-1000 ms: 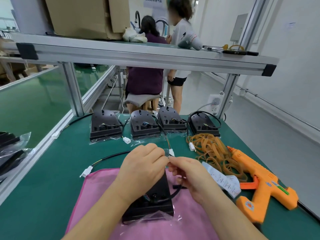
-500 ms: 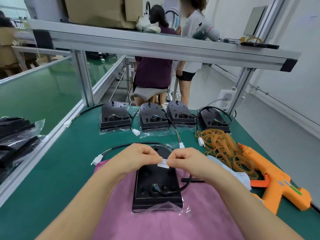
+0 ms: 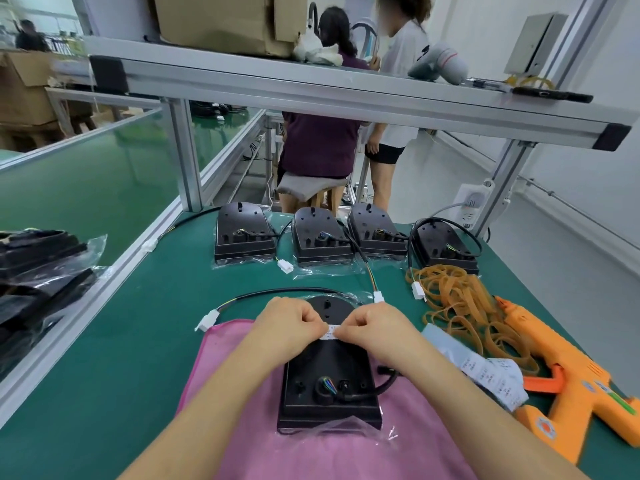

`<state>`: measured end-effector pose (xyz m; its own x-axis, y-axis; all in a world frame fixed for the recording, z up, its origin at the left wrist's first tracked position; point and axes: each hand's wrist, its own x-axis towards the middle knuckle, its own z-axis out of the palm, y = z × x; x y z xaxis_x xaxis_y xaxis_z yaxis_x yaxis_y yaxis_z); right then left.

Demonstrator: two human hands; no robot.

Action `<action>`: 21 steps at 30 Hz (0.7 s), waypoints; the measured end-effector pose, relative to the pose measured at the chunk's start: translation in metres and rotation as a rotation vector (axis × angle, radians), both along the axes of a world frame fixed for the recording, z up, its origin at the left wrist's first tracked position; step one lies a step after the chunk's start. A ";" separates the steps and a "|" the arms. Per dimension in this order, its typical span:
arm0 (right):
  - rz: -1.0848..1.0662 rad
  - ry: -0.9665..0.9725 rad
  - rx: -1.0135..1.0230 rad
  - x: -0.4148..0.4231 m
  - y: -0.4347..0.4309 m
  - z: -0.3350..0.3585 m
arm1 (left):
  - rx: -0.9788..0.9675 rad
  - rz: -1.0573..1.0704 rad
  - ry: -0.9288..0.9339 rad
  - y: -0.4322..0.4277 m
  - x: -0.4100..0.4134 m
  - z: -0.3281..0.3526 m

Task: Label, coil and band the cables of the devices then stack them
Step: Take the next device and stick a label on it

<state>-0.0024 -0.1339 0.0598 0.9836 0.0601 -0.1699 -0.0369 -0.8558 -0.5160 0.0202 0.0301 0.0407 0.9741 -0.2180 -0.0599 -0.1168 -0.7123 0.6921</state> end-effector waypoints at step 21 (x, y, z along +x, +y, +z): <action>-0.007 -0.063 -0.025 0.001 0.001 -0.009 | 0.138 0.014 -0.038 -0.005 -0.004 0.000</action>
<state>-0.0014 -0.1326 0.0504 0.9928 0.0496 -0.1087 -0.0110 -0.8680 -0.4964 0.0159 0.0248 0.0403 0.9791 -0.1969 -0.0512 -0.1307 -0.8019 0.5830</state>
